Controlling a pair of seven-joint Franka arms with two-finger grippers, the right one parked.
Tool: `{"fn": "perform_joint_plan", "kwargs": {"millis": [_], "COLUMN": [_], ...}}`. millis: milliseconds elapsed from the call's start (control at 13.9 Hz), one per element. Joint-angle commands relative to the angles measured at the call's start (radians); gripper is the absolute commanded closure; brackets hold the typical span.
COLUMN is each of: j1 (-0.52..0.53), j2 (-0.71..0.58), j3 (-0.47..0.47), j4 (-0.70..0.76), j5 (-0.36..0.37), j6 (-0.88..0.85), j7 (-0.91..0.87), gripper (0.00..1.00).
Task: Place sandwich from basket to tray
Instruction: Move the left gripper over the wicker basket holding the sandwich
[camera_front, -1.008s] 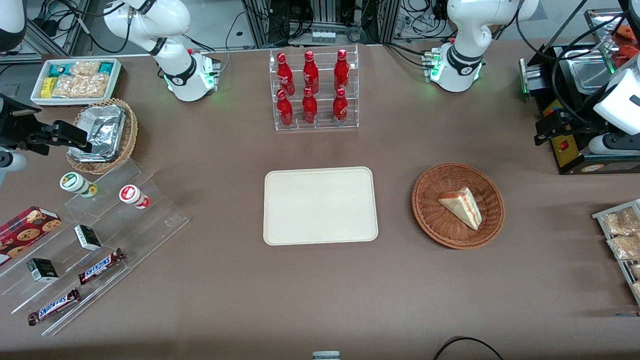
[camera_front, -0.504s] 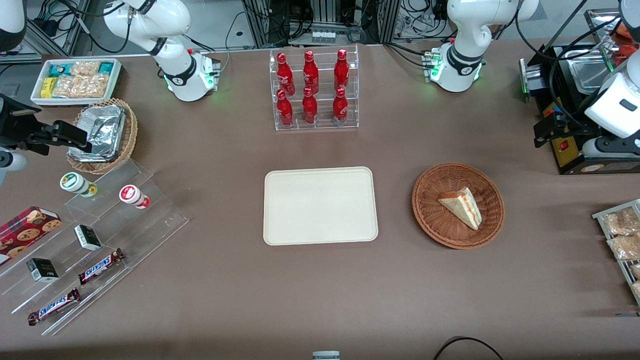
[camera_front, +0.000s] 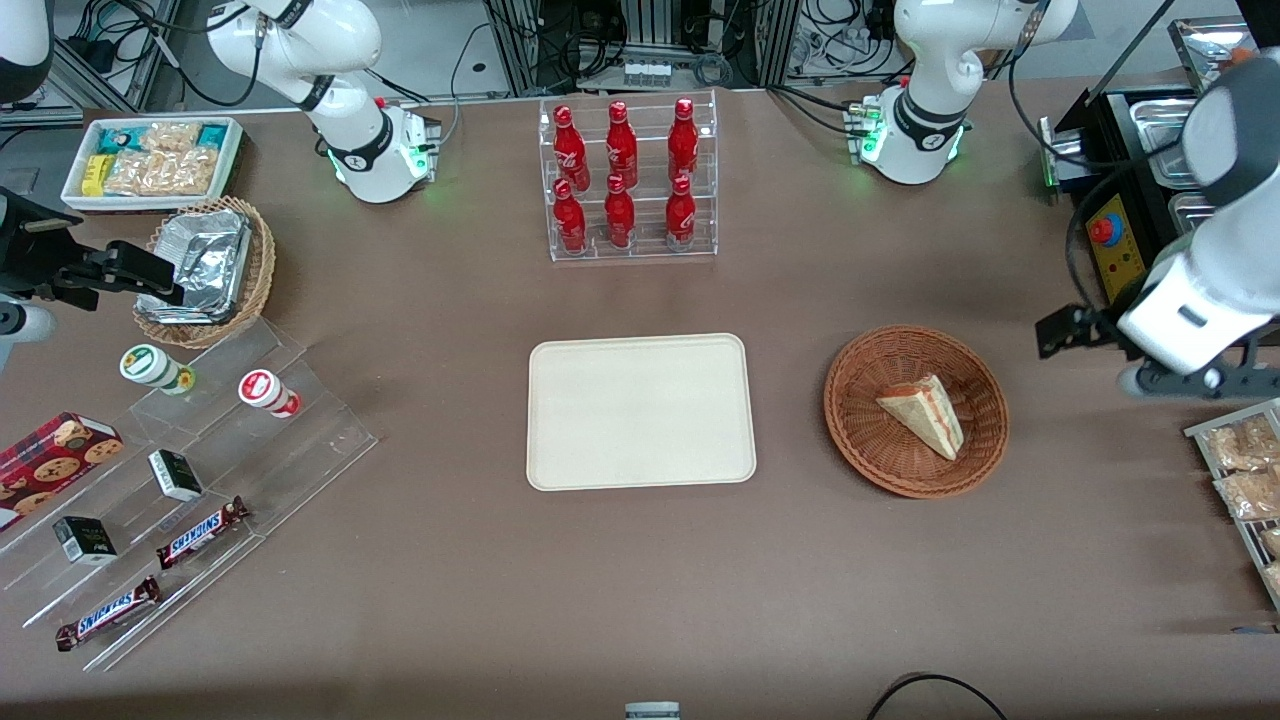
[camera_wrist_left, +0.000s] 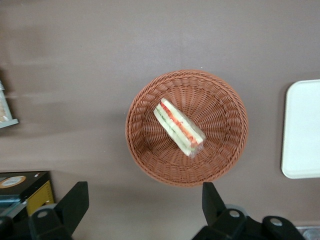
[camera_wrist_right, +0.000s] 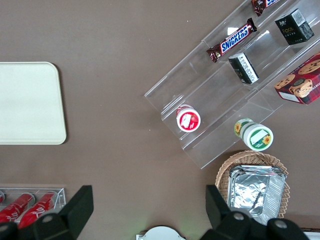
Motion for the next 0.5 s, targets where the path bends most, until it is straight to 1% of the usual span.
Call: {"fn": "perform_joint_plan", "kwargs": {"millis": [0,216,360,432], "j1": [-0.012,-0.020,-0.023,-0.025], "j2": [0.047,0.006,-0.034,-0.043], "j3": [-0.005,-0.003,-0.005,-0.006], "j4": [-0.043,-0.247,-0.397,-0.445], "j5": [0.019,0.005,0.004,0.004], "j6": [0.088,0.289,0.454,0.495], "j7": [-0.141,-0.213,-0.344,-0.400], "gripper": [0.00,0.00,0.00,0.00]}}
